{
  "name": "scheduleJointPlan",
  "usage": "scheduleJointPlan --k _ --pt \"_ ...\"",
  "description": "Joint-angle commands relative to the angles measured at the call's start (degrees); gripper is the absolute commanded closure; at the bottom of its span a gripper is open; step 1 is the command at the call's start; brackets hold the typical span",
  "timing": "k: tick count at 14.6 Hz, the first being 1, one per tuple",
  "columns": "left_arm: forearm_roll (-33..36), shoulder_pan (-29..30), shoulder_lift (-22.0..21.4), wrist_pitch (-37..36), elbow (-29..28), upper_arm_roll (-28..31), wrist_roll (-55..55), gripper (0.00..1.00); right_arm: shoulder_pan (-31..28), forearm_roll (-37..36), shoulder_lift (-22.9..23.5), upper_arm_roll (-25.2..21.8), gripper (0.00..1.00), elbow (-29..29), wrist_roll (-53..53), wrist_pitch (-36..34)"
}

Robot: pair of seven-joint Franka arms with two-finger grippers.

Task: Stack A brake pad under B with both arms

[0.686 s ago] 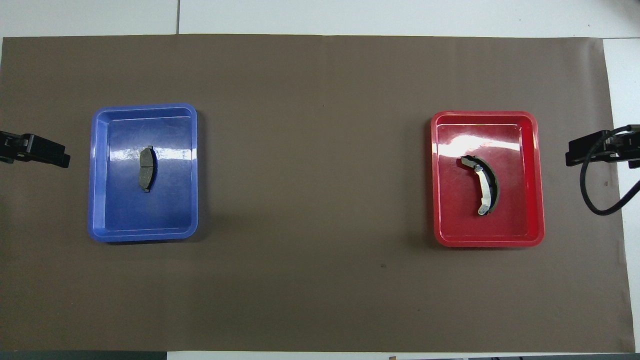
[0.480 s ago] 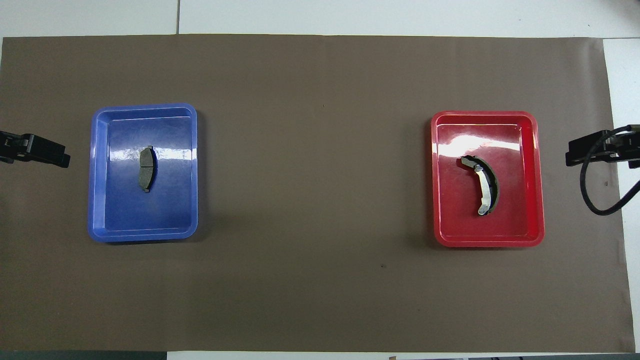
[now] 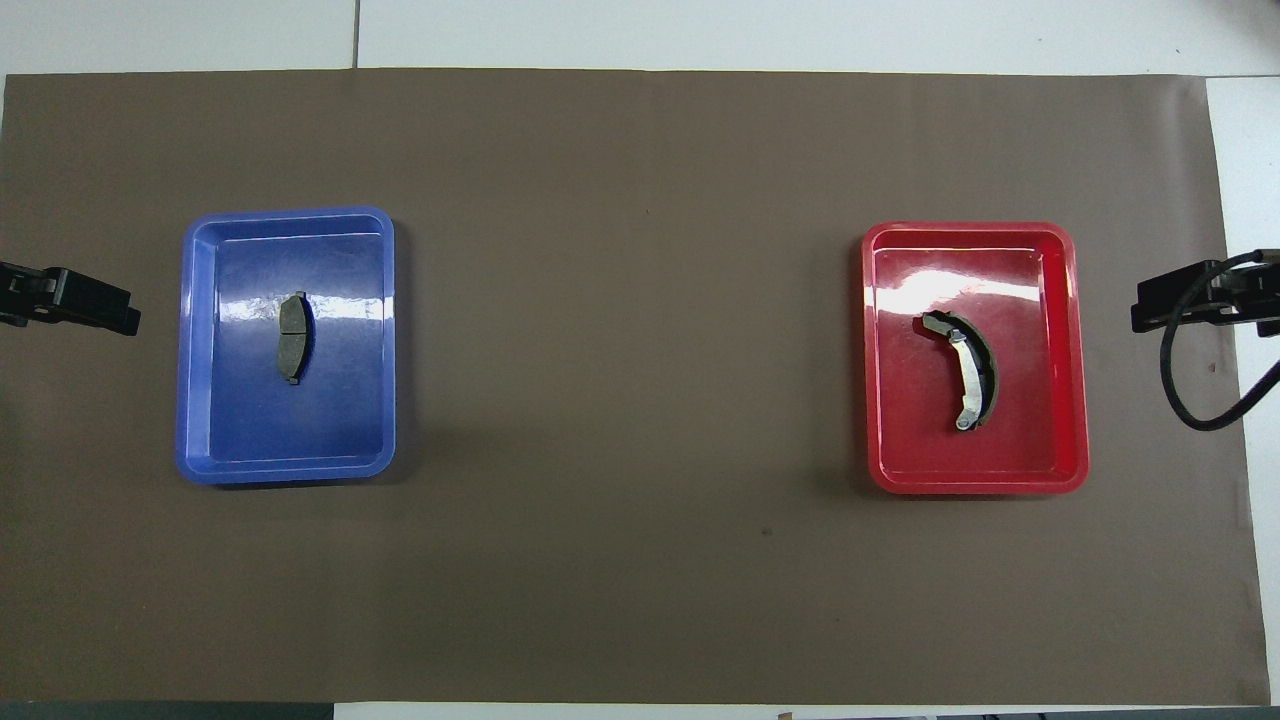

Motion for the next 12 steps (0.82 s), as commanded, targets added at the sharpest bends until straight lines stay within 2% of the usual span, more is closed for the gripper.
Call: scheduleJointPlan --k 1,9,10,12 --pt "0.42 0.11 -1.17 0.29 -1.44 -0.11 0.60 0.00 -1.04 0.87 -0.32 0.47 0.00 -0.41 -1.07 0.40" --pt "0.42 0.03 -1.17 0.46 -1.52 -0.11 0.42 0.00 -1.04 0.87 -0.32 0.47 0.00 -0.41 -1.07 0.40" --pt "0.42 0.03 -1.25 1.68 -2.05 -0.11 0.42 0.01 -1.04 0.87 -0.32 0.47 0.00 -0.41 -1.07 0.40" --pt "0.42 0.03 -3.61 9.30 -8.26 -0.11 0.77 0.01 -1.12 0.96 -0.32 0.47 0.00 -0.50 -1.16 0.40"
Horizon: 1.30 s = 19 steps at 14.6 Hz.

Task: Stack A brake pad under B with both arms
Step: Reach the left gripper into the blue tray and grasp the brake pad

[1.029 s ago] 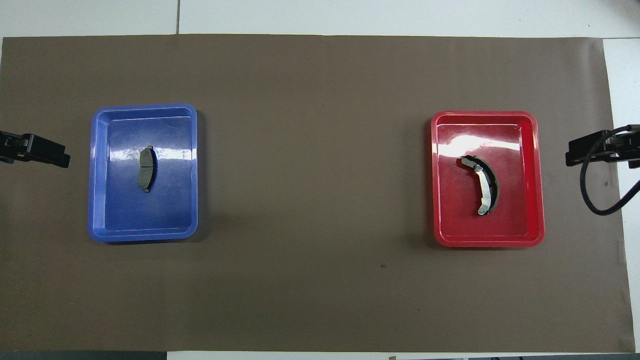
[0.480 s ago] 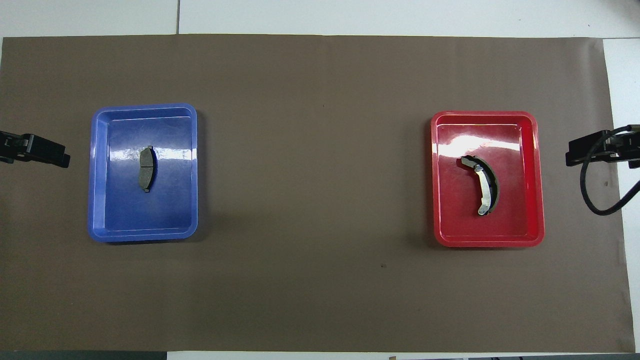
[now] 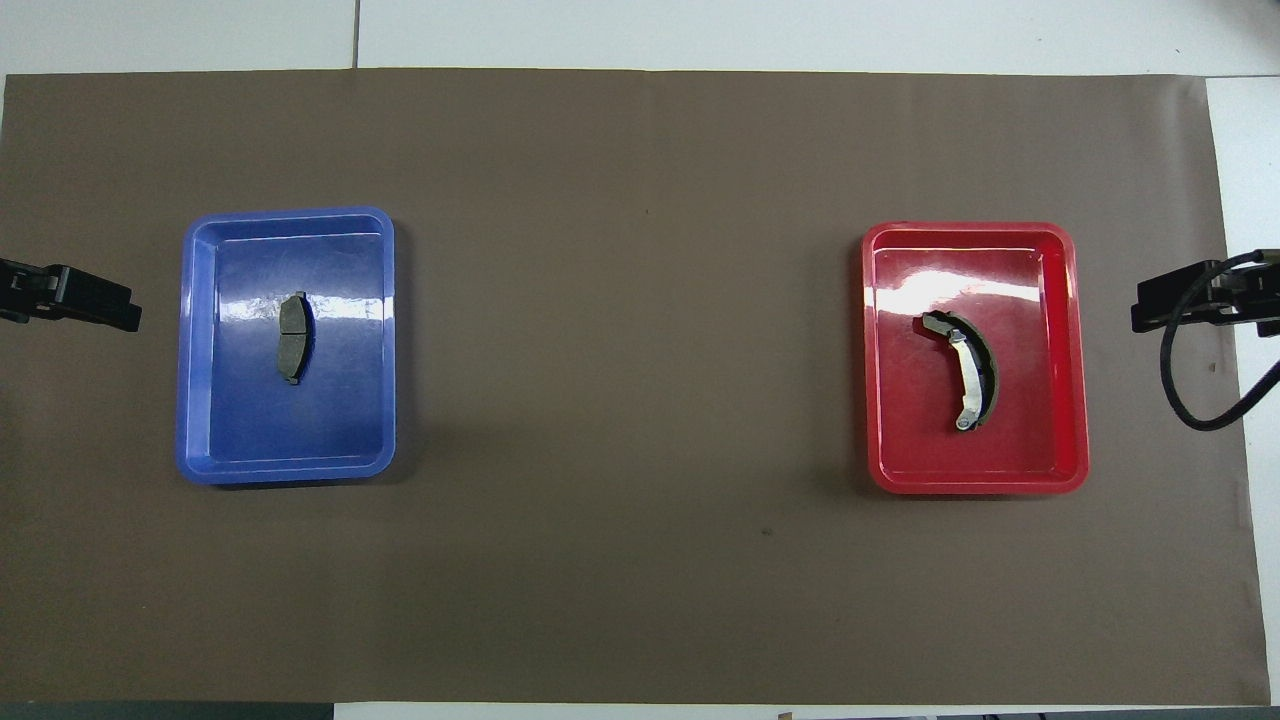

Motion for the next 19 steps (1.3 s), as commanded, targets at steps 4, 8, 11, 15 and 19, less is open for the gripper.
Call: scheduleJointPlan --k 4,8,11,15,19 --pt "0.33 -0.24 -3.13 19.77 -15.77 -0.19 0.85 0.01 -1.12 0.87 -0.32 0.47 0.00 -0.41 -1.07 0.40" --pt "0.33 -0.68 2.75 31.38 -19.47 -0.19 0.77 0.01 -0.95 0.87 -0.40 0.47 0.00 -0.67 -0.99 0.49" --pt "0.33 -0.76 7.24 37.54 -21.14 -0.19 0.77 0.02 -1.39 0.87 -0.40 0.47 0.00 -0.76 -1.07 0.40" --pt "0.33 -0.76 9.80 47.91 -27.02 -0.19 0.50 0.03 -1.39 0.87 -0.49 0.47 0.00 -0.85 -0.99 0.14" --pt "0.33 -1.99 11.12 49.07 -29.76 -0.28 0.15 0.11 -1.21 0.96 -2.15 0.47 0.00 -4.87 -1.07 1.10"
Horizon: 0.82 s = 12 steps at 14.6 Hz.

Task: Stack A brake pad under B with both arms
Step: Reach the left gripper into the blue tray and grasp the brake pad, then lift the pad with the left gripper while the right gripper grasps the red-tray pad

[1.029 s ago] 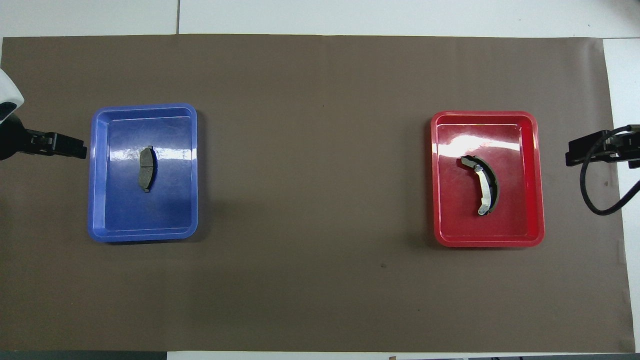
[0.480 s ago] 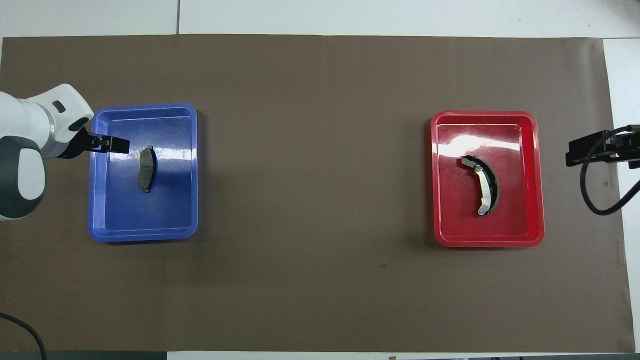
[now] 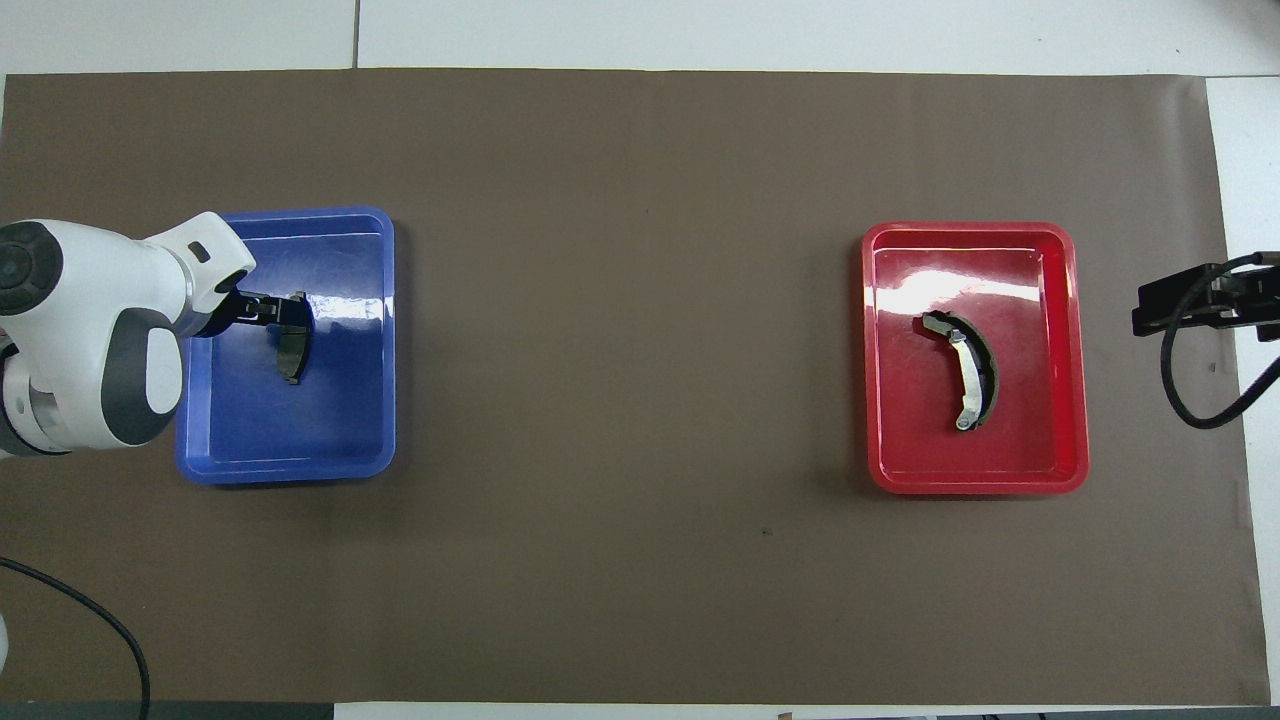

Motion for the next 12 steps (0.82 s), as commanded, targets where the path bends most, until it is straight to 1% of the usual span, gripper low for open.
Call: scheduleJointPlan --k 1,2,3,4,5,7,8,10,11,12 --pt "0.33 -1.51 -0.21 1.99 -2.88 0.47 -0.10 0.25 -0.79 0.96 -3.69 0.47 0.00 -7.52 -1.16 3.86" --pt "0.33 -1.51 -0.29 1.72 -3.06 0.47 -0.62 0.47 -0.79 1.04 -5.88 0.47 0.00 -13.21 -1.33 8.67" --pt "0.33 -1.51 -0.56 1.81 -3.93 0.47 -0.63 0.63 -0.79 1.31 -7.82 0.47 0.00 -19.36 -1.68 14.20" --pt "0.33 -1.51 -0.73 2.07 -4.63 0.47 -0.54 0.68 -0.70 2.87 -8.80 0.39 0.00 -24.29 -2.30 19.21" --pt "0.33 -1.42 -0.82 2.07 -4.99 0.47 -0.54 0.74 -0.61 4.28 -8.20 0.38 0.00 -26.69 -3.17 22.57" --pt "0.33 -1.42 -0.91 1.37 -4.99 0.47 -0.72 0.86 -0.70 5.26 -4.69 0.38 0.00 -28.20 -7.11 25.75" --pt "0.33 -1.42 -1.00 0.94 -4.99 0.47 -0.72 0.86 -0.61 6.05 -2.76 0.38 0.00 -29.69 -9.57 29.77" --pt "0.33 -1.42 -2.05 -1.52 -4.29 0.56 -0.72 0.90 -0.43 6.14 -1.08 0.38 0.00 -36.69 -12.04 42.66" --pt "0.33 -1.42 -3.27 -2.92 -3.77 0.47 -0.80 0.91 -0.43 6.14 -0.64 0.38 0.00 -39.60 -13.89 47.78" --pt "0.33 -1.60 -4.24 -5.02 -2.89 0.21 -1.24 0.93 -0.43 6.14 0.76 0.38 0.00 -41.20 -15.30 50.96"
